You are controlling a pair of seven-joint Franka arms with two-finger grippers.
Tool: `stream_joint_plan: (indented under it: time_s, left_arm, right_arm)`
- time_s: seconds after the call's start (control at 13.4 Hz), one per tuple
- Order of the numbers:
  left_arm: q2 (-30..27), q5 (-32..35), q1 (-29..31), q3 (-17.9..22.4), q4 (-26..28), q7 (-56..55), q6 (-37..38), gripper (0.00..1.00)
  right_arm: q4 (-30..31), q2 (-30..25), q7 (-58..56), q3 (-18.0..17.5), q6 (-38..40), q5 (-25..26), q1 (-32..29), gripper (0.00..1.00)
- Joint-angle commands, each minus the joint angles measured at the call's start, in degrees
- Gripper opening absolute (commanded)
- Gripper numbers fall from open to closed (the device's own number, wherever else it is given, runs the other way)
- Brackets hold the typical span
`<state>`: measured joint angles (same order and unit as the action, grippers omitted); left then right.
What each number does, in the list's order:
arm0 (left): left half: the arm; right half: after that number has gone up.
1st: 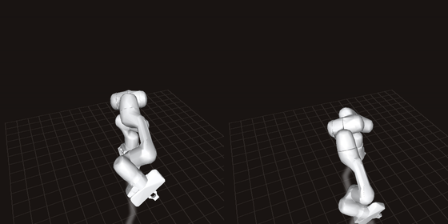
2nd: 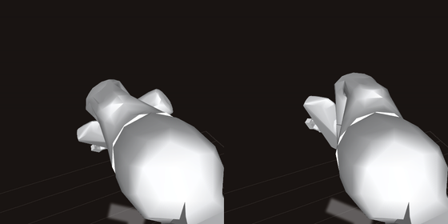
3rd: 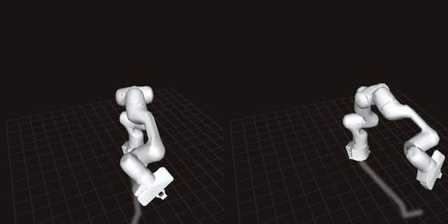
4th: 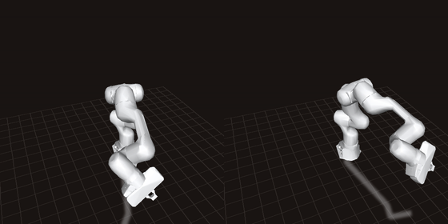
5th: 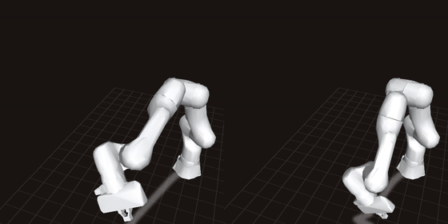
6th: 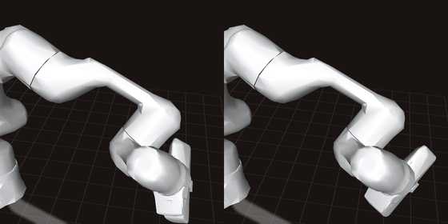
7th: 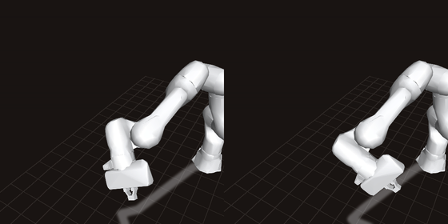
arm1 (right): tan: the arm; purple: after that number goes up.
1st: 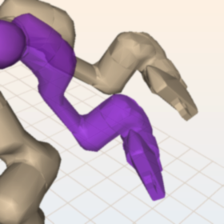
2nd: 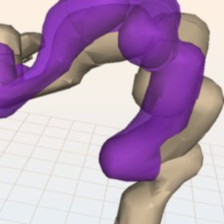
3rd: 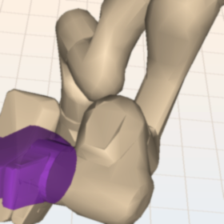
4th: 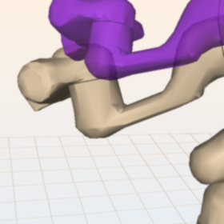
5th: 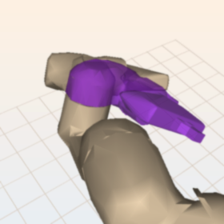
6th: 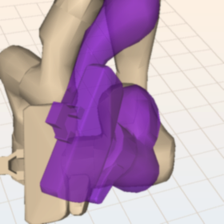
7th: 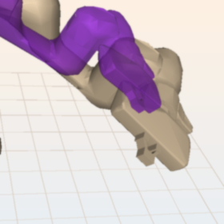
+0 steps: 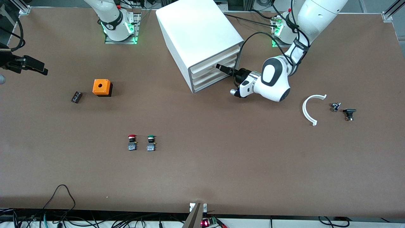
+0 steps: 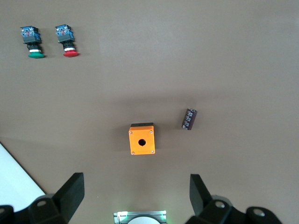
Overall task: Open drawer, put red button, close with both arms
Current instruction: 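Pull the top drawer open with the left gripper while the right gripper reaches out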
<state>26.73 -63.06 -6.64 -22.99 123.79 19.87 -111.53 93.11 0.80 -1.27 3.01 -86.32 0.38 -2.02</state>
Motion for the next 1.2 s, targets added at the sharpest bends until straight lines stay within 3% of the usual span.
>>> stream_joint_plan:
  time_s: [0.0,0.45,0.75,0.97,1.05,1.12]
  left_arm:
    - [-0.45,-2.07,-0.57,-1.27,1.71,1.92,-3.52,0.0]
    - [-0.98,-2.07,0.39,0.04,1.45,1.05,-3.52,0.0]
    - [-2.39,-1.19,1.89,10.13,-1.97,1.75,-3.0,0.0]
    - [-2.47,-1.19,3.03,12.43,-4.78,1.66,-3.08,0.0]
    - [-2.65,-1.19,3.38,12.44,-4.79,1.57,-3.0,0.83]
    - [-3.26,-1.19,3.99,12.44,-4.79,1.75,-2.99,1.0]
  right_arm:
    - [-1.18,1.4,-1.19,-0.11,-0.6,-0.11,-0.35,1.0]
    - [-1.18,3.67,-1.46,-0.73,-3.76,-0.29,1.93,1.0]
    - [-1.18,8.33,-2.85,-0.73,-9.21,-0.29,2.81,1.0]
    - [-1.18,11.93,-3.3,-0.73,-11.59,-0.29,4.13,1.0]
    - [-1.18,13.33,-2.52,-0.73,-13.16,-0.29,5.0,1.0]
    - [-1.18,14.83,-2.34,-0.73,-14.48,-0.29,5.79,1.0]
